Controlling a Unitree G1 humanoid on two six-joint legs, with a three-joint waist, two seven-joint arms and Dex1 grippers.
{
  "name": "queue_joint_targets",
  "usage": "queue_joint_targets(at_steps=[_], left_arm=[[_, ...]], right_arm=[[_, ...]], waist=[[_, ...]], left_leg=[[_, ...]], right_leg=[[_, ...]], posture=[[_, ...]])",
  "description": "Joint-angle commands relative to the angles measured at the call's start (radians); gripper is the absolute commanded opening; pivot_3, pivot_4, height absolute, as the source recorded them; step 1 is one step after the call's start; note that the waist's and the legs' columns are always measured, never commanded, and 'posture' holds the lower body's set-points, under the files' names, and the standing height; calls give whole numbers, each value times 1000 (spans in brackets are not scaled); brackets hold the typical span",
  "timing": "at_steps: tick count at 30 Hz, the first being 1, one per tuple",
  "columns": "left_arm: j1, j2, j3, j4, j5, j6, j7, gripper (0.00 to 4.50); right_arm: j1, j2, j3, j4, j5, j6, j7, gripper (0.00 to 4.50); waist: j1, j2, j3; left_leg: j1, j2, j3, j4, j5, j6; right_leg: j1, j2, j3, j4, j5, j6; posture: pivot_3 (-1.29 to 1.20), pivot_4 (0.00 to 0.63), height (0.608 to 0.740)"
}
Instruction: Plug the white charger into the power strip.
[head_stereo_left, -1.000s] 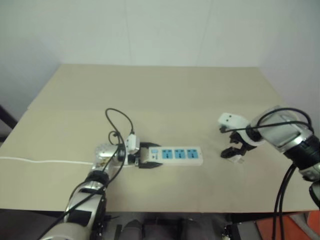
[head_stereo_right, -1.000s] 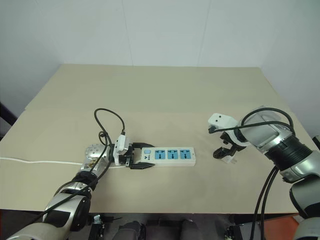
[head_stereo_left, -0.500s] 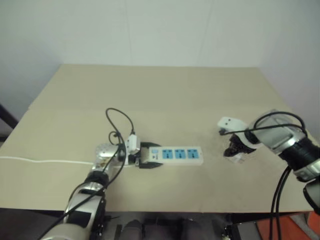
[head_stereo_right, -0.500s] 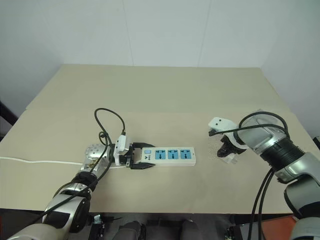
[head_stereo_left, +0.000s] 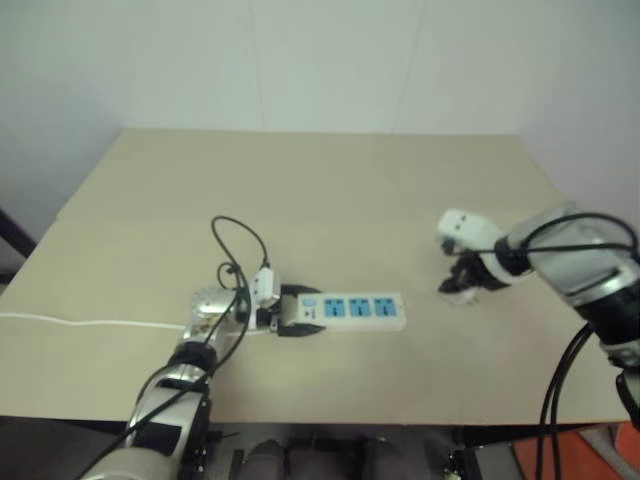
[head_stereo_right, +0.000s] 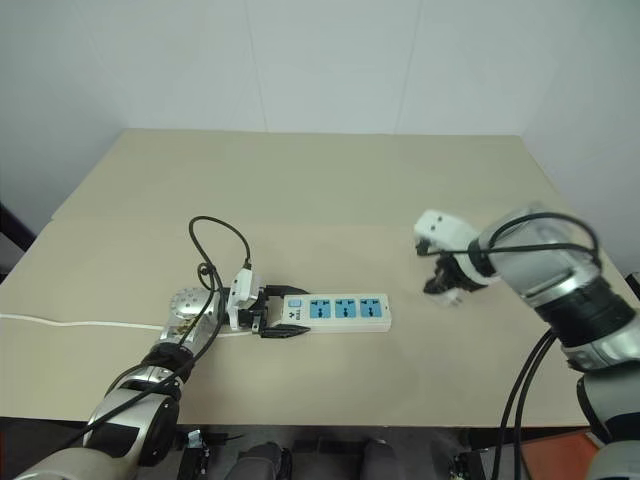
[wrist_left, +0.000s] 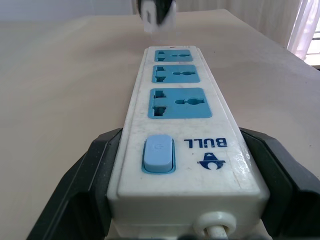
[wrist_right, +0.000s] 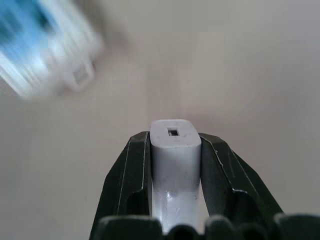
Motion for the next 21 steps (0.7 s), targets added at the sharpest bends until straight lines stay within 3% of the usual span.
queue_joint_targets(at_steps=[1,5,10,16,21], left_arm=[[5,5,-42,-8,17,24,-42,3287],[-9,0,-45,-2,19,33,-41,3287],[-18,-2,-50,7,19,36,-46,3287],[-17,11,-55,6,23,38,-51,3287],[-11,26,-55,-8,12,55,-64,3287]], right_arm=[[75,61,-227,-106,121,-86,-30,1112],[172,263,-411,-158,261,-144,-101,1112],[320,448,-421,-149,322,-365,-109,1112],[366,540,-332,-14,259,-645,-65,1112],[341,561,-282,124,248,-762,13,1112]], waist=[[1,-1,-1],[0,-2,-1],[1,-2,-1],[-1,-1,-1],[-7,-1,-1]], left_leg=[[0,0,0,0,0,0],[3,0,-1,0,0,0],[5,0,-3,0,0,0],[7,0,-2,0,0,0],[9,0,-2,0,0,0]], right_leg=[[1,0,0,0,0,0],[7,0,-2,0,0,1],[9,0,-3,0,1,1],[10,0,-2,0,1,1],[12,1,-2,0,1,1]], posture=[[0,150,740],[0,150,740],[0,150,740],[0,150,740],[0,150,740]])
